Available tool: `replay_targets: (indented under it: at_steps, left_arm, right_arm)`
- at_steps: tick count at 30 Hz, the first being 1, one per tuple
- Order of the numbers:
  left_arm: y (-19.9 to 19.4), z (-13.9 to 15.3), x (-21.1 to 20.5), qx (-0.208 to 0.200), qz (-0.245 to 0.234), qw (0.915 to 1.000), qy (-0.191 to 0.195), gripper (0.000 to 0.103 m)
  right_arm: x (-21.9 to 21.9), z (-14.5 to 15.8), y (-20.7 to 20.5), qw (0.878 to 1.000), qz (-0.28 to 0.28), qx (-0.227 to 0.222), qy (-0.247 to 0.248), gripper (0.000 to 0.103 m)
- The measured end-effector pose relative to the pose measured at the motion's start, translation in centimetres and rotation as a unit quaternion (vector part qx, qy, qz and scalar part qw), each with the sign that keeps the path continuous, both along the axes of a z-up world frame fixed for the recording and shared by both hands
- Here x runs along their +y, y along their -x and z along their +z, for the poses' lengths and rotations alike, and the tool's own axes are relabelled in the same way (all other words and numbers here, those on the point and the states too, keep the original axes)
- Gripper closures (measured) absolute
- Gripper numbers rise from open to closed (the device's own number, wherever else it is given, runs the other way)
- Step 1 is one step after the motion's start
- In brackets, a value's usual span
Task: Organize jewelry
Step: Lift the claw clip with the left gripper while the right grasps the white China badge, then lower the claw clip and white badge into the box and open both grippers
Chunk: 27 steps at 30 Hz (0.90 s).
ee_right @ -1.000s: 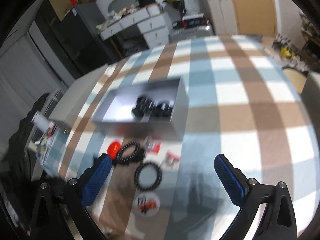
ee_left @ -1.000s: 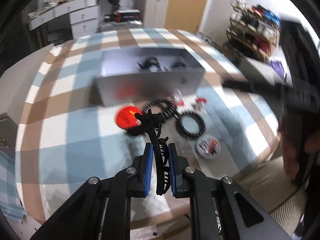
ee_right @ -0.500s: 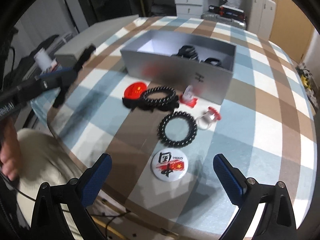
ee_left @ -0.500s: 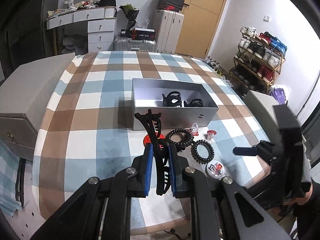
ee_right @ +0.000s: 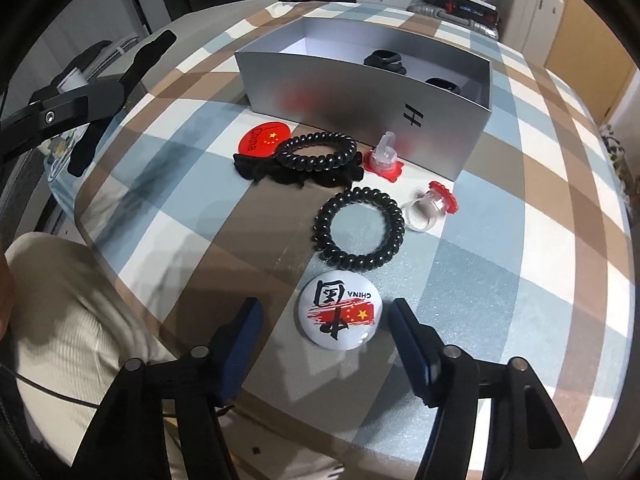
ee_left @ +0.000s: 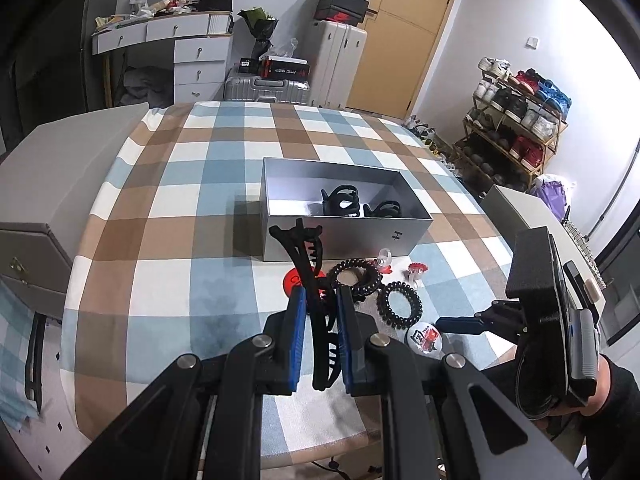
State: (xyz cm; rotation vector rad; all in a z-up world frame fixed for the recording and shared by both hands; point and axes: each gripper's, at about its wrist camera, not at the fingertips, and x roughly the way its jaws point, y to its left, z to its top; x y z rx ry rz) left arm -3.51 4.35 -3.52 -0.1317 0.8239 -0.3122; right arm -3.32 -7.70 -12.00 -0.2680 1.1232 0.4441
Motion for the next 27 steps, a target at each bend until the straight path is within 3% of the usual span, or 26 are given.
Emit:
replay_targets:
  at_steps: [3,12,19,27]
  left_arm:
    - [0.0,-0.1,-0.1,0.001,0.001,1.0000,-0.003,0.093]
    - [-0.1,-0.3,-0.1,0.006,0.005,0.9999,-0.009,0.093]
    - [-0.4,-0.8,0.2,0.014,0.018,0.9996,-0.017,0.093]
    - [-1.5,0.4,-0.5,0.006,0.010,0.9996,-0.027,0.093]
  right_arm:
    - [-0.4,0.2,-0.2,1.000,-0.014,-0.004,-0.001,0.061]
    - [0.3,0.5,0.4,1.000,0.006,-0.020,0.005,0.061]
    - [-2.1,2.3,0.0,0.997,-0.014,-0.001,-0.076,0.061]
    - [-3.8,5.8,0.4,0.987,-0.019,-0.044,-0.156,0.061]
